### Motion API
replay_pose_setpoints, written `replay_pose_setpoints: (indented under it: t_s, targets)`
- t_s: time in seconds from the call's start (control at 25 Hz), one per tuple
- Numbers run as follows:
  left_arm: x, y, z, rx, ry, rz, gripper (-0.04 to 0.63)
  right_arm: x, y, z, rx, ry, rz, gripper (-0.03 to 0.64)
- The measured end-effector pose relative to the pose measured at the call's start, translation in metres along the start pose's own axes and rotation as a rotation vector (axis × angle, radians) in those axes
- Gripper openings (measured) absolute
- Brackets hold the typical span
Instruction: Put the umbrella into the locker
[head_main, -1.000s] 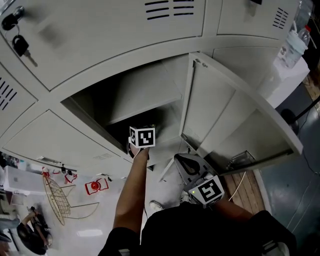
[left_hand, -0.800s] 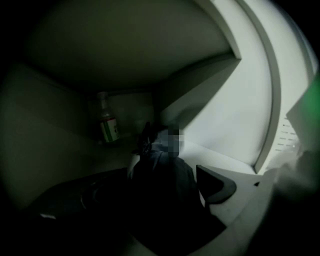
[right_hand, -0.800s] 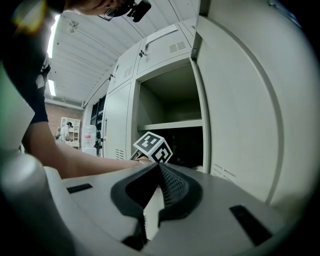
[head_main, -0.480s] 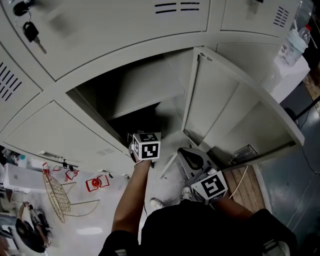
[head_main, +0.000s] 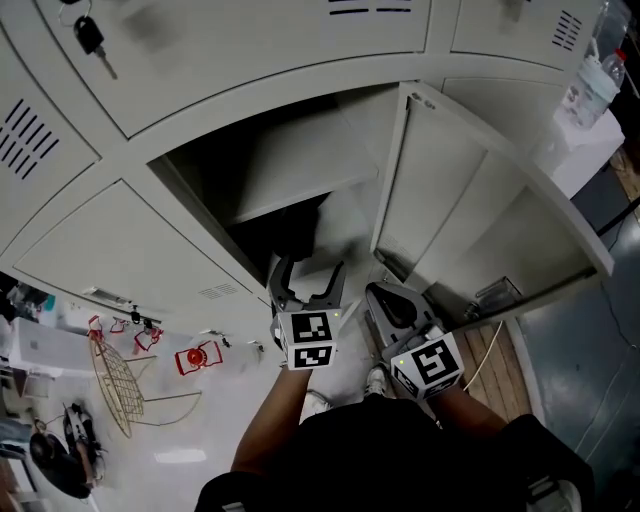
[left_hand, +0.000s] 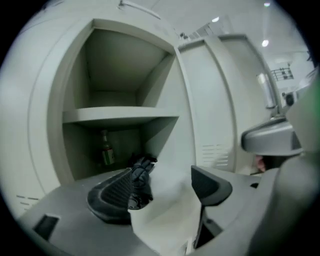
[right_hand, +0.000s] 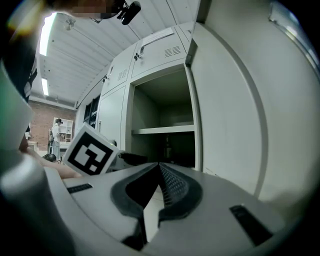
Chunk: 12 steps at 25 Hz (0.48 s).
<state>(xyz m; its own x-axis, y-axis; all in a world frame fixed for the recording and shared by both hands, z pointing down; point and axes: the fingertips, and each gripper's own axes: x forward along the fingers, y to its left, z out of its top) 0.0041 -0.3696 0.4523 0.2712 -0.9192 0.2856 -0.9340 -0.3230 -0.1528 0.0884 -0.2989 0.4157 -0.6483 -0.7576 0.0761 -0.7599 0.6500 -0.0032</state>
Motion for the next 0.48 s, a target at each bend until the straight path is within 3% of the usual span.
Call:
replay_pose_setpoints:
  t_s: [0.2,0.48]
  targets:
    - [-0.028,-0.008,0.003,-0.017,-0.078,0.007,0.286,0.001,0.002,0.002,-0.003,-0.008,-0.001,-0.002]
    - [-0.051,-0.011,0.008,-0.010,-0.116,0.002,0.161,0.004,0.006,0.006,-0.013,-0.014,-0.001,-0.002]
